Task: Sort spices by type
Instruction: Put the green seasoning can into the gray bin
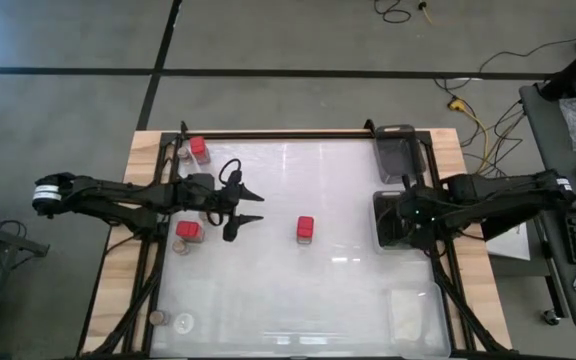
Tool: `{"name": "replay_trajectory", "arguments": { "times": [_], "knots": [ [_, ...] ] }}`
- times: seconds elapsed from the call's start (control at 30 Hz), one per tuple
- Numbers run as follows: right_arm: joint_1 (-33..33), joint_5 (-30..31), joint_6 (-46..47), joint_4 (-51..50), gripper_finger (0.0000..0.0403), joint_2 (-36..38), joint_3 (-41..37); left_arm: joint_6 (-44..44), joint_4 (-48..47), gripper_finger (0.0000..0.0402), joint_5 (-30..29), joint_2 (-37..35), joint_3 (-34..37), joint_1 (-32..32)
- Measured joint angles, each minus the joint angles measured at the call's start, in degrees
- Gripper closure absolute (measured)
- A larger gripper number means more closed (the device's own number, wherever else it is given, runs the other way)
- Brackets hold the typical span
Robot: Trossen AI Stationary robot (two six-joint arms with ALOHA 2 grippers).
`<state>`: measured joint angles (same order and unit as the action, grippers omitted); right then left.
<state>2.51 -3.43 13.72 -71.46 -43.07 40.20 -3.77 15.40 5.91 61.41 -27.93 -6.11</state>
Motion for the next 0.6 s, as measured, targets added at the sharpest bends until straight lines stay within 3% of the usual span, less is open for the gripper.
{"name": "replay_trajectory", "arguments": {
  "times": [0.3, 0.6],
  "knots": [
    [6.61, 4.23, 4.46, 1.13, 0.0138, -0.30, -0.47, -1.69, -0.01, 0.0170, 0.02, 0.00, -0.02, 0.01],
    [7.14, 5.14, 4.33, 1.76, 0.0137, -4.85, -1.06, -1.93, -0.11, 0.0170, 0.02, 0.00, -0.01, 0.01]
  ]
}}
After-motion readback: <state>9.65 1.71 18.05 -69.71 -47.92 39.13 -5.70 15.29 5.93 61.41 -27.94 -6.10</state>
